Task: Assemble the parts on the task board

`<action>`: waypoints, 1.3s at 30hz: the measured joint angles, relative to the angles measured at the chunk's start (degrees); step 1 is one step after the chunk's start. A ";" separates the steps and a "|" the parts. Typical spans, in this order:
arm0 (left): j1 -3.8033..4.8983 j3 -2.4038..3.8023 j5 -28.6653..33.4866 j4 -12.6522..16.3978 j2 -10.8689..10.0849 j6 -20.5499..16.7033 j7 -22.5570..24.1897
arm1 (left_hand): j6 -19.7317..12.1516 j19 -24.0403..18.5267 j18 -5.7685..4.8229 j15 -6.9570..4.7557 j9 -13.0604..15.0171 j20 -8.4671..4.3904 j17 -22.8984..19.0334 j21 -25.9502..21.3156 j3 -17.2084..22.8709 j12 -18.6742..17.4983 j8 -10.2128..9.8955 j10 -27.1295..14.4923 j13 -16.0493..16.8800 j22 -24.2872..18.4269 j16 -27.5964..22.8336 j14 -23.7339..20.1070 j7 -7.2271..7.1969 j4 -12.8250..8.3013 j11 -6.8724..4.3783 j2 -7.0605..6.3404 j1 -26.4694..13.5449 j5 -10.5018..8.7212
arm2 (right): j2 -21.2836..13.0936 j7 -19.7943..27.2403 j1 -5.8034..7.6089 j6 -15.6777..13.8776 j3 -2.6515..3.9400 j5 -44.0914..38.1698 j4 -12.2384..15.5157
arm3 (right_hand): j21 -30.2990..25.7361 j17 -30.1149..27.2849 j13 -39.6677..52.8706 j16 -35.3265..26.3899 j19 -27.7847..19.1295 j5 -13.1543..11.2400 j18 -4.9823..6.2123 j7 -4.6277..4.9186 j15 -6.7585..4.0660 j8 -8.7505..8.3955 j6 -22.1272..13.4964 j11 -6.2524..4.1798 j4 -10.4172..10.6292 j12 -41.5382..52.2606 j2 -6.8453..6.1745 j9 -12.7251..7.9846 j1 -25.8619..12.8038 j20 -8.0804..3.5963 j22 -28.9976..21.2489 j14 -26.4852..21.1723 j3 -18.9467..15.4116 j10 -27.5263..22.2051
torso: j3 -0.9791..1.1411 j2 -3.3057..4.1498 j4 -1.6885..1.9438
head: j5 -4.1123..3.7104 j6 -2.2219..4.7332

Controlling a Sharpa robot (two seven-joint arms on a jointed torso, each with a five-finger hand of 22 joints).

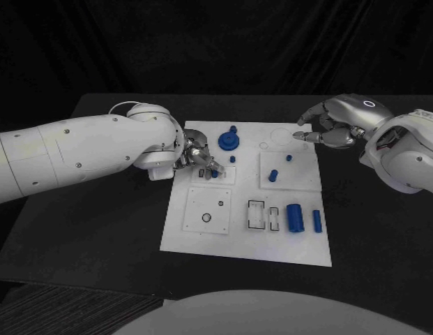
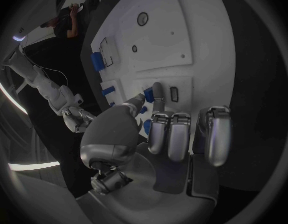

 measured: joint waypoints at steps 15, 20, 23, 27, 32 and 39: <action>0.61 -0.23 -0.04 3.64 -4.19 -2.13 -0.48 | 1.64 0.22 0.00 -0.43 3.77 -0.22 -0.01 0.00 -6.32 0.00 2.19 0.00 0.00 0.00 0.00 -0.01 -0.83 3.79 -0.44 -0.92 -1.50 -1.72 | -0.50 -0.01 -0.05 0.00 0.00 0.00 0.11 | 0.00 0.00 -0.01 0.01 0.00 0.00 0.00 0.00 0.00 0.00 0.00 0.00 0.00 0.00 0.00 0.01 0.00 0.00 -0.01 0.00 0.00 0.00 | -0.01 -0.01 -0.03 | -0.41 0.00; 2.81 -0.16 -0.05 4.62 -6.12 -3.51 -0.39 | 1.64 0.22 0.00 -0.50 5.59 -0.22 -0.01 0.00 -7.97 0.00 3.40 0.21 0.00 0.00 0.00 -0.08 -0.83 4.61 -0.64 -0.92 -1.49 -1.97 | -0.71 -0.01 -0.05 -0.06 0.00 0.00 0.16 | 0.00 0.00 -0.01 0.01 0.00 0.00 0.00 0.00 0.00 0.00 0.00 0.00 0.00 0.00 0.00 0.01 0.00 0.00 0.04 0.00 0.00 0.00 | -0.01 -0.01 -0.07 | -0.52 0.00; 3.97 -0.15 -0.05 4.65 -7.07 -4.17 -0.29 | 1.30 0.21 0.00 -0.96 8.45 -0.64 -0.01 0.30 -9.63 0.00 5.31 -0.07 0.00 0.00 0.00 0.08 -1.16 5.56 -0.92 -1.06 -0.78 -1.97 | -0.76 -0.01 -0.05 -0.07 0.00 0.00 0.16 | 0.00 0.00 -0.01 0.01 0.00 0.00 0.00 0.00 0.00 0.00 0.00 0.00 0.00 0.00 0.00 0.01 0.00 0.00 0.04 0.00 0.00 0.00 | 0.02 -0.01 -0.07 | -0.58 0.00; 4.97 -0.14 -0.06 3.96 -7.78 -4.82 -0.04 | 1.01 0.21 0.00 -0.95 10.92 -0.64 -0.01 0.30 -10.66 0.00 6.90 0.13 0.00 0.00 0.00 0.08 -1.45 6.07 -1.13 -0.63 0.50 -1.97 | -0.76 -0.01 -0.05 -0.07 0.01 0.00 0.16 | 0.00 0.00 -0.01 0.01 0.00 0.00 0.00 0.00 0.00 0.00 0.00 0.00 0.00 0.00 0.00 0.01 0.00 0.00 0.04 0.00 0.00 0.00 | 0.08 -0.01 -0.03 | -0.57 0.00; 5.37 -0.14 -0.07 2.32 -7.58 -5.02 0.18 | 1.00 0.21 0.00 -1.14 11.90 -0.64 -0.01 0.30 -10.82 0.00 7.27 0.13 0.00 0.00 0.00 -0.11 -1.47 6.24 -1.13 -0.40 0.73 -1.97 | -0.67 0.00 -0.05 -0.07 0.00 0.00 0.08 | 0.00 0.00 -0.01 0.01 0.00 0.22 0.00 0.00 0.00 -0.17 0.00 0.00 0.00 0.00 0.00 -0.03 0.00 0.00 0.04 0.00 0.00 0.00 | 0.08 0.01 0.01 | -0.51 0.00; 5.47 -0.17 -0.07 -0.95 -5.71 -4.36 0.27 | 0.50 0.39 -0.01 -1.14 13.29 -0.85 -0.02 0.30 -11.14 0.00 8.12 -0.05 0.00 0.00 0.00 -0.11 -1.76 6.24 -1.30 0.39 2.26 -1.97 | -0.50 0.00 -0.06 -0.03 0.00 0.00 0.02 | 0.00 0.00 -0.01 0.01 0.00 0.22 0.00 0.00 0.00 -0.24 0.00 0.00 0.00 0.00 0.00 -0.04 0.00 0.00 0.03 0.00 0.00 0.00 | 0.04 0.04 0.04 | -0.41 0.00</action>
